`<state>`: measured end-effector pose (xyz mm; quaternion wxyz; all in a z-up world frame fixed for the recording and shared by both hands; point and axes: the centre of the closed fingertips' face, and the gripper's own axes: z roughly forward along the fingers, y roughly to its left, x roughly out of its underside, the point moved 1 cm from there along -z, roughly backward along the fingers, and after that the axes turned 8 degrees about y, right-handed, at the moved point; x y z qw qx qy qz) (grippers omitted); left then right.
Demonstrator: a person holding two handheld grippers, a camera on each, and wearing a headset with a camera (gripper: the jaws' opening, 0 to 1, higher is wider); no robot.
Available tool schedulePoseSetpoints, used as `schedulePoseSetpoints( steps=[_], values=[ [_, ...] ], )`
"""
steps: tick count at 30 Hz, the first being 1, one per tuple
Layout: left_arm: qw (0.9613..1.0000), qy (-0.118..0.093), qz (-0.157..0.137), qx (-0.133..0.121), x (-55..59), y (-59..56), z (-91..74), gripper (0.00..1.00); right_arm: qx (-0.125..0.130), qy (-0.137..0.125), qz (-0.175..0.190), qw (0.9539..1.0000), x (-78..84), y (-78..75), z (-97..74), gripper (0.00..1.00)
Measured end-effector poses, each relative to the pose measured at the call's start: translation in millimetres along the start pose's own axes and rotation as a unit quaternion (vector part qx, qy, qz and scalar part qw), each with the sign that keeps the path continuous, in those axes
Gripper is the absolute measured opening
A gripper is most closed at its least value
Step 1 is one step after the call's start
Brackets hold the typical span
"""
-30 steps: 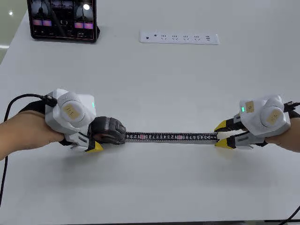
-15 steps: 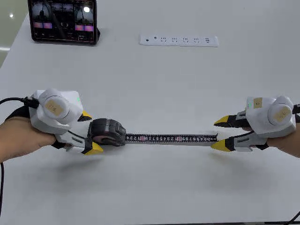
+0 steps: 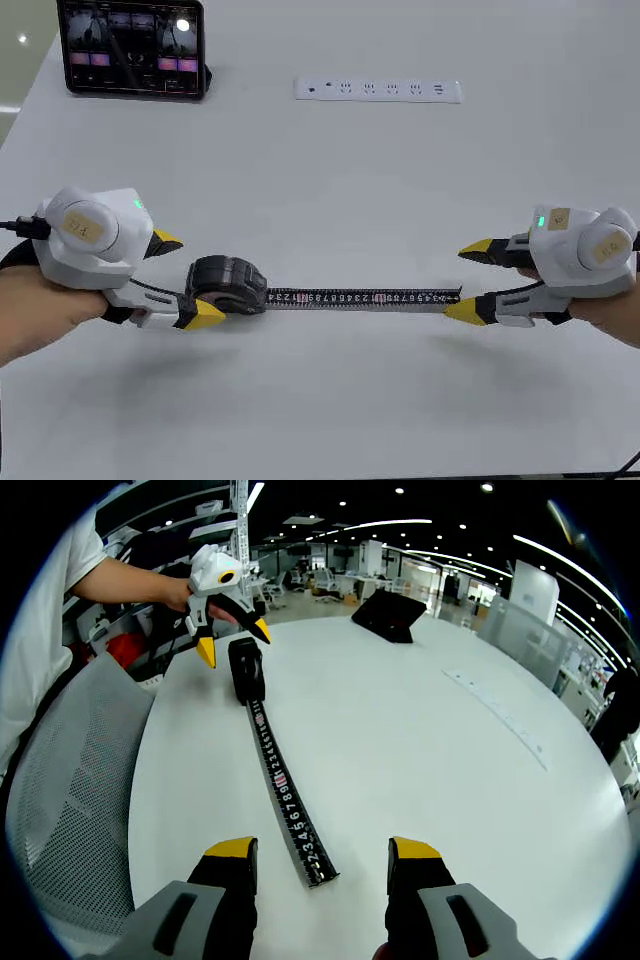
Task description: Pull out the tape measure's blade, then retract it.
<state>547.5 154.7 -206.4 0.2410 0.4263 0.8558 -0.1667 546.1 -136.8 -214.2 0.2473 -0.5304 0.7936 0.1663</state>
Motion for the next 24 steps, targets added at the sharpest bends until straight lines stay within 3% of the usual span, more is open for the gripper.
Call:
schedulePoseSetpoints(
  steps=[4,10,13,17,24],
  values=[
    [0.9998,-0.011,-0.015,-0.001,1.8,-4.7,-4.5,0.72,0.011,-0.022,0.026,0.9994,-7.3,-0.2,-2.4,0.55],
    [0.9990,-0.030,-0.032,-0.010,6.7,-9.6,-11.4,0.80,0.026,-0.033,0.044,0.9981,-13.0,2.3,-3.7,0.62],
    [0.9982,-0.048,-0.031,-0.016,5.2,-11.2,-15.3,0.81,0.029,-0.034,0.049,0.9978,-13.9,4.9,-4.5,0.64],
    [0.9979,-0.052,-0.031,-0.023,8.7,-12.4,-18.7,0.80,0.036,-0.042,0.059,0.9967,-15.2,7.9,-7.6,0.65],
    [0.9948,-0.091,-0.030,-0.034,5.0,-17.9,-30.0,0.81,0.053,-0.053,0.065,0.9951,-15.9,14.1,-13.4,0.66]
  ],
)
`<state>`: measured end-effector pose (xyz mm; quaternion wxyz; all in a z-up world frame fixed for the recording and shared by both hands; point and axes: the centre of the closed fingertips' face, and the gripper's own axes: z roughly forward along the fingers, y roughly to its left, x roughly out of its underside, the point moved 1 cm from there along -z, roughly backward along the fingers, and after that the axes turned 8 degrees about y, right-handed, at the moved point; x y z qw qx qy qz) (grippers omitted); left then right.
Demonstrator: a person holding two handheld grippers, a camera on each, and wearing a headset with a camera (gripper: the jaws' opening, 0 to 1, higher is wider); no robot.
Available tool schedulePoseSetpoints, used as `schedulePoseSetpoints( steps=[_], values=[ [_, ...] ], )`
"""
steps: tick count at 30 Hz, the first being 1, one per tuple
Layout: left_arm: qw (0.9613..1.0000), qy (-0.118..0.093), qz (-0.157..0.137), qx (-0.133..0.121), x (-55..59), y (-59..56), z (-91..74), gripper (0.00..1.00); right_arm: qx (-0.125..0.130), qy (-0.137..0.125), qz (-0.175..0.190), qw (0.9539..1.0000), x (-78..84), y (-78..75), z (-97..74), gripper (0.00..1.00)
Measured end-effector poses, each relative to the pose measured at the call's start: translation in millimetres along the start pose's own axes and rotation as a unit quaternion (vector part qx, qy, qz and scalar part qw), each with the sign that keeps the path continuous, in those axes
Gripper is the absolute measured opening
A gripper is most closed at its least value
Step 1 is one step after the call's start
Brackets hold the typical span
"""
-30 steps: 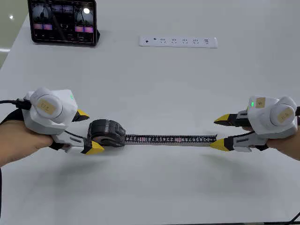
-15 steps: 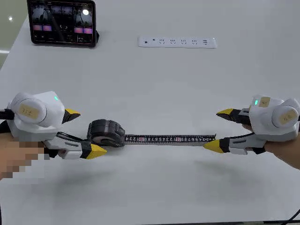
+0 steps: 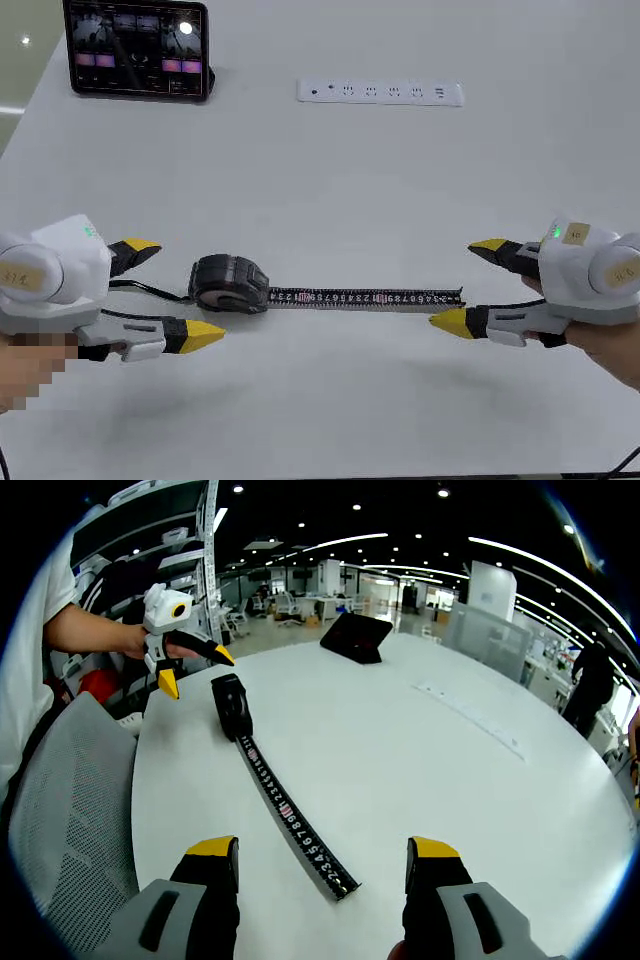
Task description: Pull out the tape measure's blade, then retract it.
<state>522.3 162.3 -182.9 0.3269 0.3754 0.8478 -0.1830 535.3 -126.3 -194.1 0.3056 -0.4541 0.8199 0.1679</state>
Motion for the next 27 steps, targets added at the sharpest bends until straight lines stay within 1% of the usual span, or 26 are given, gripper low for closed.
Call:
schedulePoseSetpoints(
  steps=[2,7,10,11,16,19,22,25,27],
  values=[
    [1.0000,-0.007,-0.003,-0.003,0.7,-1.6,-2.3,0.81,0.004,-0.002,0.002,1.0000,1.1,2.0,-1.8,0.66],
    [0.9999,-0.012,-0.003,-0.007,5.8,-8.4,-4.9,0.82,0.013,-0.006,0.005,0.9999,1.6,6.2,-3.9,0.68],
    [0.9997,-0.019,0.002,-0.016,7.5,-10.8,-7.5,0.82,0.017,-0.010,0.007,0.9998,1.2,10.3,-5.3,0.68],
    [0.9996,-0.023,-0.003,-0.016,8.0,-11.9,-8.7,0.82,0.019,-0.012,0.009,0.9997,1.2,11.8,-5.5,0.68],
    [0.9994,-0.025,-0.008,-0.025,15.1,-14.2,-12.4,0.83,0.029,-0.020,0.016,0.9993,3.4,16.1,-6.1,0.72],
    [0.9991,-0.028,-0.015,-0.027,18.1,-15.2,-14.6,0.83,0.036,-0.023,0.018,0.9989,4.1,20.4,-7.1,0.74],
    [0.9989,-0.030,-0.025,-0.026,21.8,-16.8,-15.6,0.83,0.037,-0.026,0.023,0.9987,7.1,24.2,-6.5,0.76],
    [0.9983,-0.037,-0.034,-0.029,23.4,-17.5,-17.8,0.84,0.039,-0.023,0.022,0.9988,11.1,26.2,-4.9,0.77],
    [0.9977,-0.041,-0.042,-0.032,25.5,-17.7,-19.5,0.86,0.039,-0.026,0.025,0.9986,11.8,27.9,-5.6,0.79]
  ],
)
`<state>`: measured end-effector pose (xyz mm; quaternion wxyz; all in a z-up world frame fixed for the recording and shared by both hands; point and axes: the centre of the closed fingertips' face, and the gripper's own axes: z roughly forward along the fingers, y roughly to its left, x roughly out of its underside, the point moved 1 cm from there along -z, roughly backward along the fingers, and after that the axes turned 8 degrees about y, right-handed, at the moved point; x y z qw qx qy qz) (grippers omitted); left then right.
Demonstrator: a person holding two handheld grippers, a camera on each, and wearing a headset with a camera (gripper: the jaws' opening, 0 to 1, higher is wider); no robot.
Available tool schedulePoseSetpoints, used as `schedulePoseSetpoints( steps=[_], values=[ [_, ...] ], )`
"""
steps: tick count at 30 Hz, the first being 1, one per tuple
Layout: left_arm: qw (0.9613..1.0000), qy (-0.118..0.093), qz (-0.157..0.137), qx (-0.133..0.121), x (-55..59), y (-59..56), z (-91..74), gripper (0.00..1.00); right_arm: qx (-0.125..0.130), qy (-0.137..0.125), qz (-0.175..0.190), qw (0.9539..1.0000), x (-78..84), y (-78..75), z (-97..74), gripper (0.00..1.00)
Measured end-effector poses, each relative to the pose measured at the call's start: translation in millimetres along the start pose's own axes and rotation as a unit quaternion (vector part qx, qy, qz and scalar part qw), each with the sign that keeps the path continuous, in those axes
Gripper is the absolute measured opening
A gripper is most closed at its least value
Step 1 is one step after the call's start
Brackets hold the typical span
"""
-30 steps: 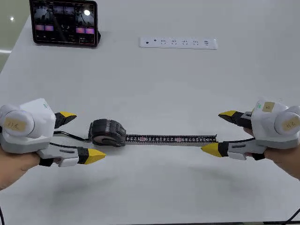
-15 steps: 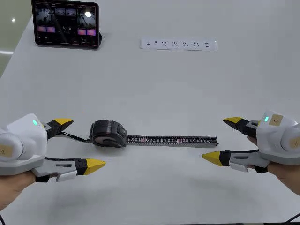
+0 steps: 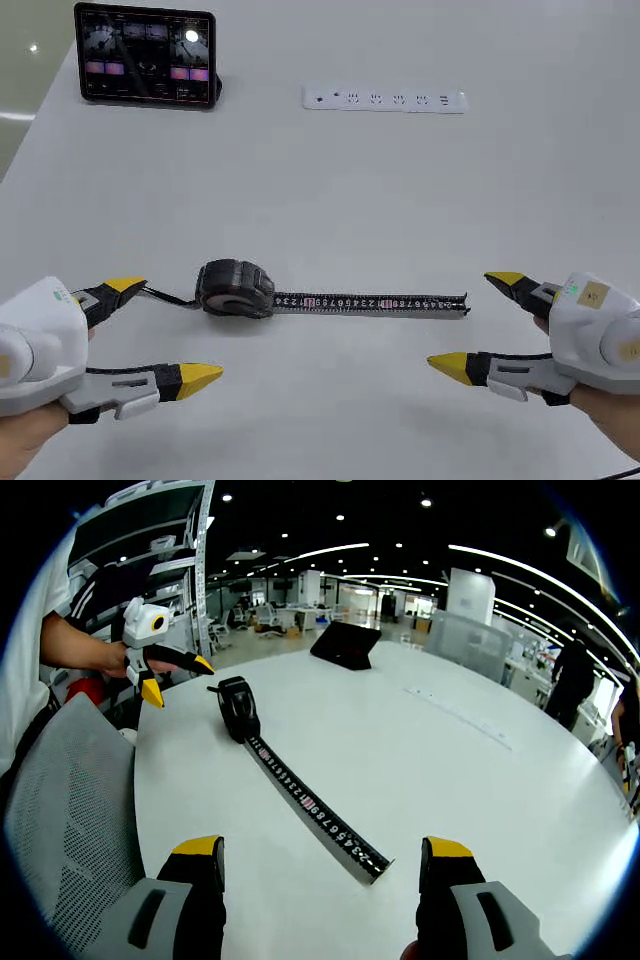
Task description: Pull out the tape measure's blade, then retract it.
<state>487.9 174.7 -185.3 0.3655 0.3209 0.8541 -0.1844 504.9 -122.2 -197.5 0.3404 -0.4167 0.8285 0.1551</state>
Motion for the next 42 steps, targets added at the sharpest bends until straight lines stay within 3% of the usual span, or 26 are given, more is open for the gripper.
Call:
schedulePoseSetpoints(
  steps=[9,24,42],
  values=[
    [0.9998,0.002,-0.018,-0.005,15.9,-6.6,-5.0,0.90,-0.002,-0.003,0.009,1.0000,9.0,13.0,0.7,0.84],
    [0.9988,-0.005,-0.039,-0.028,28.7,-6.2,-8.5,0.93,0.005,-0.008,0.023,0.9997,18.7,19.7,-1.5,0.91],
    [0.9979,-0.011,-0.047,-0.044,29.5,-5.2,-13.1,0.93,0.006,-0.009,0.029,0.9995,22.3,22.8,-3.0,0.93]
  ],
)
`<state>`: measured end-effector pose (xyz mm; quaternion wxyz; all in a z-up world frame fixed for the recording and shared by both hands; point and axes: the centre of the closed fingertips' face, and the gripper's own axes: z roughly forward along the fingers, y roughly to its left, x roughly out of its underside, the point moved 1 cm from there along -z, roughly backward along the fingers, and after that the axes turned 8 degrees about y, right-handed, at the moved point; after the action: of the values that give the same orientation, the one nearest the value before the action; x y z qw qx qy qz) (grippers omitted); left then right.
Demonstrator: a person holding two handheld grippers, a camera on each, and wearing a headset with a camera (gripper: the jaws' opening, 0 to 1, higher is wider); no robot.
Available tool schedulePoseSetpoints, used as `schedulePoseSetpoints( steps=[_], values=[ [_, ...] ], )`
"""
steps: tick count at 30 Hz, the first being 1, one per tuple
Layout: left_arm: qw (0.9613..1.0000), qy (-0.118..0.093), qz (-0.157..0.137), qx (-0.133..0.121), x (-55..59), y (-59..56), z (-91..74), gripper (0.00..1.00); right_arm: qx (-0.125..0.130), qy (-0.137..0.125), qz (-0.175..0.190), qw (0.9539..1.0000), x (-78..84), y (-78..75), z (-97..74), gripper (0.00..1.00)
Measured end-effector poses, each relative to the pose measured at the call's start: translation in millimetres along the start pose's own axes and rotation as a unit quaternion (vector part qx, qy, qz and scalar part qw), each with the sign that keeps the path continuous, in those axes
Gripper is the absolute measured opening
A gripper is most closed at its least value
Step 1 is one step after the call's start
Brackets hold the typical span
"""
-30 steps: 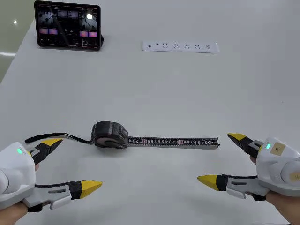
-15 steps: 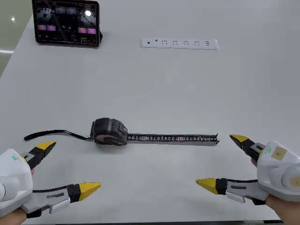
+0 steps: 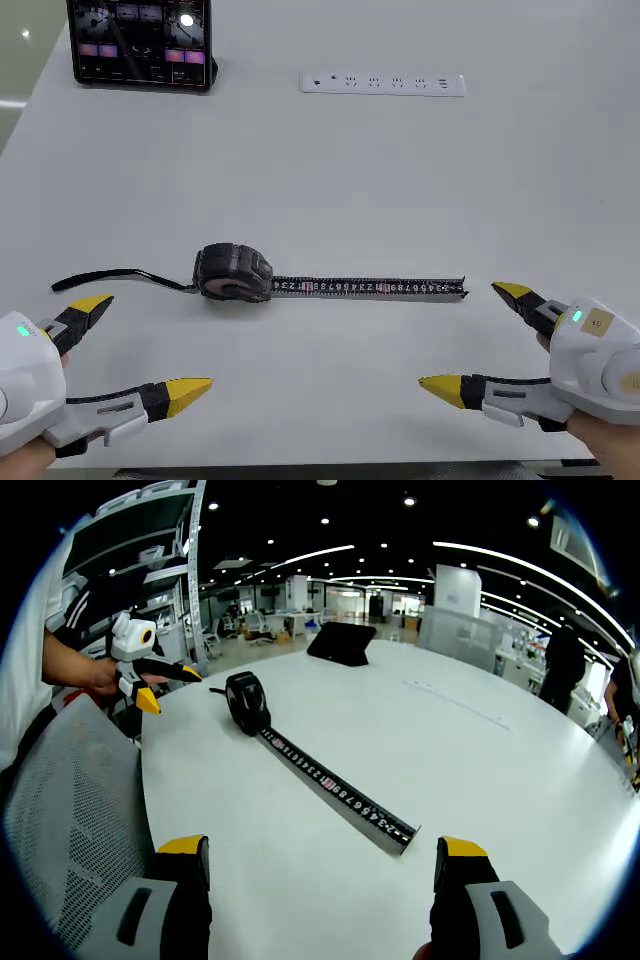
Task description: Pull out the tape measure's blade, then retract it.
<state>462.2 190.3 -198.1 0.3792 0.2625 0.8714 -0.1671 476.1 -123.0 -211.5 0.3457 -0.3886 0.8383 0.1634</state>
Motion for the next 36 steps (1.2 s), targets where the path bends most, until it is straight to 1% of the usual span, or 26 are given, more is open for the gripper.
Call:
schedulePoseSetpoints(
  steps=[9,16,19,24,36],
  values=[
    [1.0000,0.004,0.000,0.002,3.0,-1.7,-0.9,0.94,-0.002,0.003,-0.002,1.0000,1.6,2.2,-1.3,0.93],
    [1.0000,0.002,-0.001,0.002,1.1,-0.9,-1.3,0.95,-0.003,0.005,-0.003,1.0000,1.3,1.8,-2.0,0.94],
    [1.0000,0.002,0.003,-0.001,0.3,-0.4,-1.7,0.97,-0.003,0.006,-0.005,1.0000,1.5,1.5,-2.5,0.94],
    [1.0000,0.006,0.003,0.000,0.6,-0.9,-1.8,0.98,-0.003,0.006,-0.006,1.0000,0.8,2.4,-4.3,0.94],
    [1.0000,0.006,0.000,0.003,0.3,-1.4,-1.5,0.98,-0.003,0.008,-0.005,1.0000,3.0,3.4,-5.4,0.94]
  ],
)
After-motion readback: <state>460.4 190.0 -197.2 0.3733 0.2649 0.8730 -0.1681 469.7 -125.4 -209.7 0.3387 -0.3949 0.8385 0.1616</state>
